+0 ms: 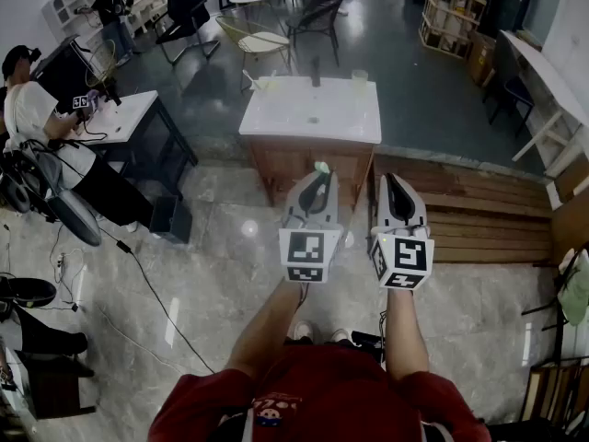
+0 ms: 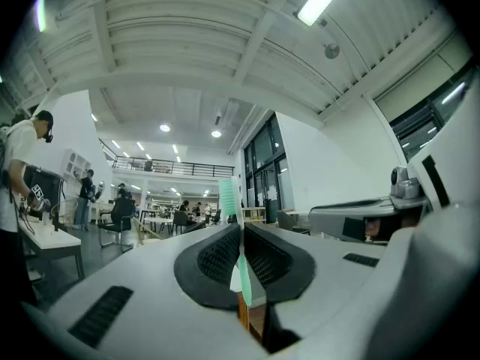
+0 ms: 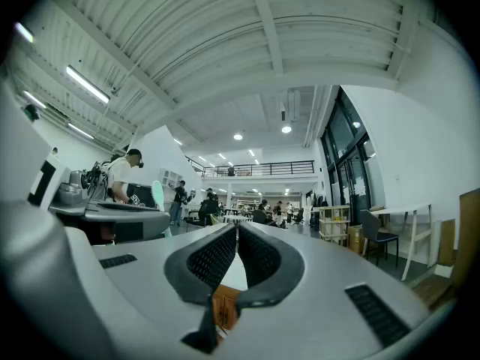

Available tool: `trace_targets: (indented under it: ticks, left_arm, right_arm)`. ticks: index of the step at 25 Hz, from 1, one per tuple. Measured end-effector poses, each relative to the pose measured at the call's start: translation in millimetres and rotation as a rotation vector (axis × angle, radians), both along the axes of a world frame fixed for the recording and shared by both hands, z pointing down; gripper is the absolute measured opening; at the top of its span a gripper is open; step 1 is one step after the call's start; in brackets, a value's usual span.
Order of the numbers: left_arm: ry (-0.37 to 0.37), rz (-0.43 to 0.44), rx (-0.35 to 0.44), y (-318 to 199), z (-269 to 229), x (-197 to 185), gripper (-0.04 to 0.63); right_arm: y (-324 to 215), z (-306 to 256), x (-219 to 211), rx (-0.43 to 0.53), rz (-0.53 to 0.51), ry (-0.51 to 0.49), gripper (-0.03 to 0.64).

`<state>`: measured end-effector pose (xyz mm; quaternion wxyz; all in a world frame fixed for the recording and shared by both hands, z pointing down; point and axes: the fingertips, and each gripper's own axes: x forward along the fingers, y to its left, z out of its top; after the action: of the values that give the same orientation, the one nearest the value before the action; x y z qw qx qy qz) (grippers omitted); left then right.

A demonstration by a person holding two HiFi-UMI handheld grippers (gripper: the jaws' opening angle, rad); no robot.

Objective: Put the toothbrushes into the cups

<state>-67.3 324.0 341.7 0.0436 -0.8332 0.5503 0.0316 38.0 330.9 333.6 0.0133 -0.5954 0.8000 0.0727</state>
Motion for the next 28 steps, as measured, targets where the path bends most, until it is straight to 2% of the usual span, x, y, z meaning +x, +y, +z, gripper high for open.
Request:
trace_targets:
  ticks: [17,28]
  left_arm:
    - [0.044,0.0,0.009,-5,0,-49,0.044]
    - [0.036,-0.001,0.0,-23,14,-80,0.044]
  right_arm:
    - [-3,2,-44,0.005,0.017,-0.005,0.034]
    - [-24,13,-59,-0.005,0.046,-0.002,0.034]
